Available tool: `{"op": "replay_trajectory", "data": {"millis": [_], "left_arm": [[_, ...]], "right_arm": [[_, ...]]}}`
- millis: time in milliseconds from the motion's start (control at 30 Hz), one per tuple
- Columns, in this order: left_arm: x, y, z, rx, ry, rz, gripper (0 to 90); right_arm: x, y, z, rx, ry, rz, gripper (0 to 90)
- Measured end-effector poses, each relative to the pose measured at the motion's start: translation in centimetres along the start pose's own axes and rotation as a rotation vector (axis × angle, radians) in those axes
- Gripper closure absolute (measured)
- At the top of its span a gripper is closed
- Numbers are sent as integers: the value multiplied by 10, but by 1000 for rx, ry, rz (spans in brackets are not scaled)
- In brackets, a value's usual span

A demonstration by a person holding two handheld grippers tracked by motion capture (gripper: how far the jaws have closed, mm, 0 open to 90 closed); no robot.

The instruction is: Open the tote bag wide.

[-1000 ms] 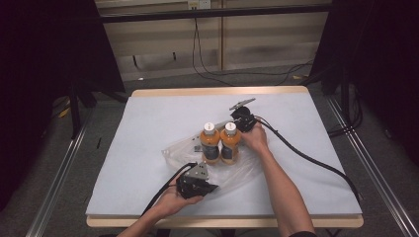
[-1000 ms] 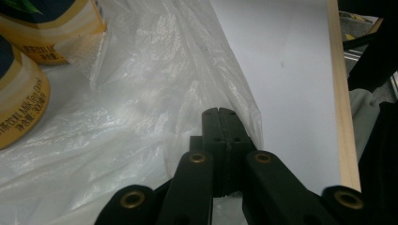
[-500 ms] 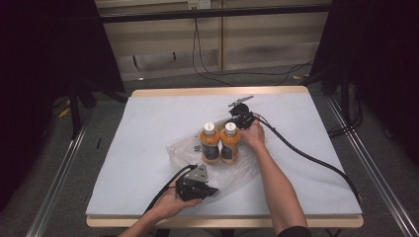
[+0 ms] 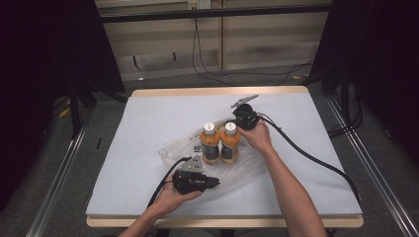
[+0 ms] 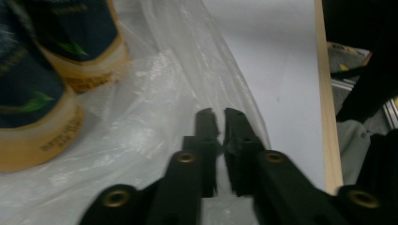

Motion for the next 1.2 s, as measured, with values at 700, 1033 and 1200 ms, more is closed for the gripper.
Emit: {"op": "replay_trajectory", "data": {"millis": [700,1033,1200], "left_arm": [[-35,30,3,-57,-89,237,307],[-55,38,-1,-106,-101,300,134],[-67,38,-4,-116,-107,316,124]], "right_arm": [[-86,15,-3,-23,-206,86,463],[-117,15,-24,-1,-257,80,193],[-133,16,-32,10,-285,70,119]]}}
Point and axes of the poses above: each handheld gripper's, and its own axes: x roughly forward along the jaws, z roughly out of its top, y roughly to its left, the point moved 7 cm from there along x, roughly forward along the jaws, and after that the axes turned 11 degrees about x, right-handed, at the moved point
